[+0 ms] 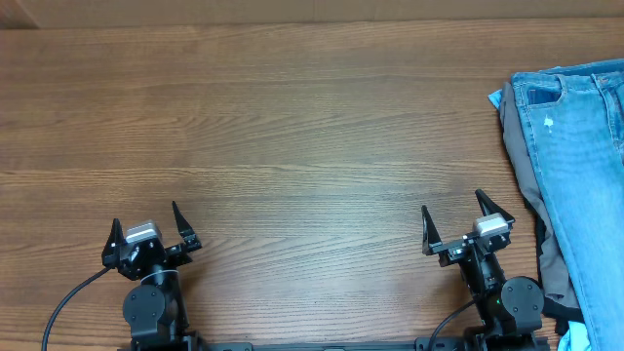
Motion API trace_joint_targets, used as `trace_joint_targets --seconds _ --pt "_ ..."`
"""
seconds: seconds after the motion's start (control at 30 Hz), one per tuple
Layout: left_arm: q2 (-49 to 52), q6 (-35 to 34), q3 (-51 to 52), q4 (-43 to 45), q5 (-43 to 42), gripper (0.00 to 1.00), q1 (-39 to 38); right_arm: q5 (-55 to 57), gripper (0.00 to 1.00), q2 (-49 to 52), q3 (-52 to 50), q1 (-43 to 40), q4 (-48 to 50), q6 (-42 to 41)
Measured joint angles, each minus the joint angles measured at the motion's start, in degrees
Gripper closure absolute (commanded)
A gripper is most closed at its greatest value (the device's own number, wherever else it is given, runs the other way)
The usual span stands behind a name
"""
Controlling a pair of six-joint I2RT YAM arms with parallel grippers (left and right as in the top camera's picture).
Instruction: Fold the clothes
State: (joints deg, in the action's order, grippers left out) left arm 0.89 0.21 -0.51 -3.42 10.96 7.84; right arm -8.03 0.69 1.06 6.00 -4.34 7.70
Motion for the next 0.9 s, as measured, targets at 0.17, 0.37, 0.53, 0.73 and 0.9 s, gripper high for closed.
trace_joint_targets --seconds 0.17,0.37,0.53,0.73,0.9 --pt "0.02 0.07 0.00 0.00 -0.28 0.00 -6.62 -0.02 0.00 0.00 0.00 0.00 0.00 0.02" --pt "0.00 0.07 0.00 0.00 -0.24 0.00 -6.91 0.00 0.00 0.00 -0.02 0.00 0.02 0.00" --pt "0.02 0.07 0.00 0.00 -0.24 0.00 -6.91 0.00 0.00 0.00 0.00 0.00 0.02 0.02" --pt "0.00 0.07 0.00 0.00 -0.24 0.00 -6.91 0.00 0.00 0.00 0.00 0.00 0.02 -0.02" --pt "0.02 0.07 0.00 0.00 -0.24 0.00 -6.91 -0.02 0.00 0.00 0.00 0.00 0.00 -0.02"
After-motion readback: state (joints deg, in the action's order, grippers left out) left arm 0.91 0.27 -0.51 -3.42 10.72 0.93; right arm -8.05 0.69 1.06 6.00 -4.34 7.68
